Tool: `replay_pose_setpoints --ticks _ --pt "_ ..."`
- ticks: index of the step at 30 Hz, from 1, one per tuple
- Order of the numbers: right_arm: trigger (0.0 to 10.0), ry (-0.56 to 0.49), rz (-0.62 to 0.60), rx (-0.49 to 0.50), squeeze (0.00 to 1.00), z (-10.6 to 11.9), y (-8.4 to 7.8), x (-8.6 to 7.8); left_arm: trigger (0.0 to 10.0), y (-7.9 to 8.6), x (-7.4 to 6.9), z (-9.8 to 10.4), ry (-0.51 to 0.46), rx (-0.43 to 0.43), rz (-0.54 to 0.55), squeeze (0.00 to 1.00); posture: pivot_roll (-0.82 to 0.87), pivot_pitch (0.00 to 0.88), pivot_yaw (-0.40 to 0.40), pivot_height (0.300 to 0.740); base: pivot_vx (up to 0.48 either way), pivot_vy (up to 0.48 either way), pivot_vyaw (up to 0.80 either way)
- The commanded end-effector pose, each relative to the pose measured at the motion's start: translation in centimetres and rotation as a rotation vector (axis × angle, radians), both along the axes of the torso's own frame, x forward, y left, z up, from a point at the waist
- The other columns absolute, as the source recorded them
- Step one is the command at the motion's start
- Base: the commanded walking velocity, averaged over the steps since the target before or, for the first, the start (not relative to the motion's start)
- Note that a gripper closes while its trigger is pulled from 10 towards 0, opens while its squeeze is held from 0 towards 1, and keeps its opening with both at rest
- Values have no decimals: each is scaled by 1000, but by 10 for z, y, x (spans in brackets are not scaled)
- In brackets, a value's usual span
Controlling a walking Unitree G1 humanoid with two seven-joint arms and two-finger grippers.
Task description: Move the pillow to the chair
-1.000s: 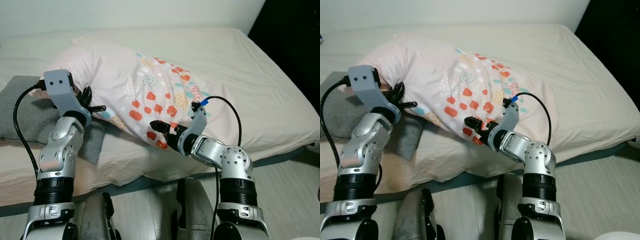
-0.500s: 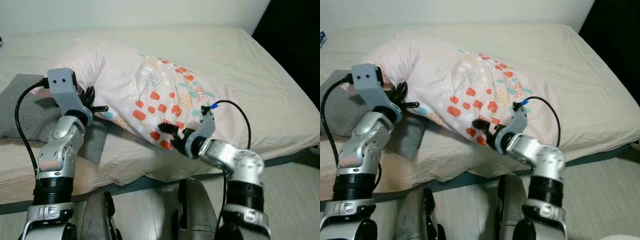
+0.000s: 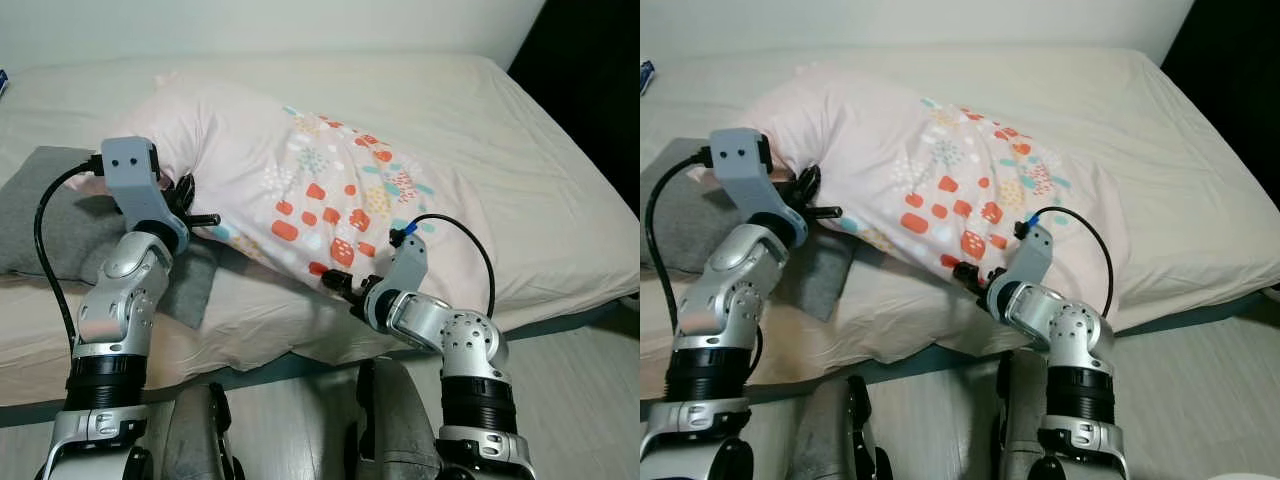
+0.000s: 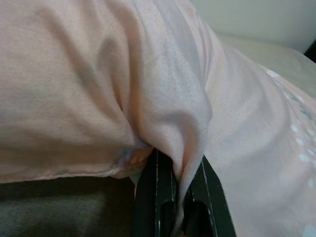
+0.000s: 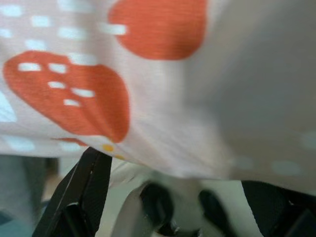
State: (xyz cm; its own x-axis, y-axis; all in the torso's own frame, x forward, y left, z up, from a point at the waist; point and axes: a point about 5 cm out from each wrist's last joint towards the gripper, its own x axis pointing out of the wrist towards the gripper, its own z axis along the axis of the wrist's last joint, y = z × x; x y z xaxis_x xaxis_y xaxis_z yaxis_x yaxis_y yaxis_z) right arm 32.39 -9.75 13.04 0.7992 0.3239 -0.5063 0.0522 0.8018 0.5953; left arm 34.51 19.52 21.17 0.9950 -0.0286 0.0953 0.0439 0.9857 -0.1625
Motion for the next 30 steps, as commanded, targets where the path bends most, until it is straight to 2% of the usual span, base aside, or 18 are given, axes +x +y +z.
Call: replay_pose_setpoints --ticks 1,4,7,8,11,13,14,15,16,18,20,22,23,24,27,28,29,30 --pt "10000 -45 -59 -57 0 -4 -7 3 0 0 -3 -6 24 22 -3 0 -22 222 -44 574 0 0 0" --pt "10000 -120 -192 -36 0 -1 -26 10 0 -5 -4 -8 27 22 -6 0 -23 221 -44 574 0 0 0" --pt "10000 -137 -213 -31 0 0 -29 11 0 -5 -5 -8 27 21 -7 0 -23 221 -44 574 0 0 0" --pt "10000 -200 -260 -91 0 5 -38 12 0 -5 -6 -9 30 20 -4 0 -20 223 -45 574 0 0 0" --pt "10000 -230 -276 -120 0 8 -40 13 0 -5 -6 -10 31 19 -3 0 -20 223 -45 574 0 0 0" --pt "10000 -294 -300 -178 0 16 -45 14 0 -4 -7 -10 33 19 0 0 -22 223 -46 574 0 0 0" --pt "10000 -378 -314 -260 0 25 -50 15 0 -4 -8 -11 35 19 3 0 -23 222 -45 574 0 0 0" --pt "10000 -378 -314 -260 0 25 -50 15 0 -4 -8 -11 35 19 3 0 -23 222 -45 574 0 0 0" --pt "10000 -498 -359 -449 0 41 -59 15 0 -3 -9 -12 39 18 7 0 -26 223 -43 574 0 0 0" --pt "10000 -498 -359 -449 0 41 -59 15 0 -3 -9 -12 39 18 7 0 -26 223 -43 574 0 0 0" --pt "10000 -511 -447 -551 0 44 -71 15 0 -4 -9 -13 40 17 7 0 -23 221 -44 574 0 0 0" --pt "10000 -539 -466 -744 0 48 -82 18 0 -6 -9 -12 37 18 4 0 -22 218 -45 574 0 0 0" --pt "10000 -545 -426 -849 0 48 -82 20 0 -7 -9 -12 37 18 4 0 -22 217 -44 574 0 0 0" --pt "10000 -545 -426 -849 0 48 -82 20 0 -7 -9 -12 37 18 4 0 -22 217 -44 574 0 0 0" --pt "10000 -512 -244 -1064 0 35 -77 29 0 -8 -10 -13 38 17 4 0 -26 214 -42 574 0 0 0" --pt "10000 -515 -136 -1142 0 29 -72 33 0 -9 -10 -13 39 16 2 0 -25 213 -42 574 0 0 0" --pt "10000 -521 -64 -1194 0 26 -69 35 0 -10 -11 -13 39 16 0 0 -25 213 -42 574 0 0 0" --pt "10000 -521 -64 -1194 0 26 -69 35 0 -10 -11 -13 39 16 0 0 -25 213 -42 574 0 0 0"
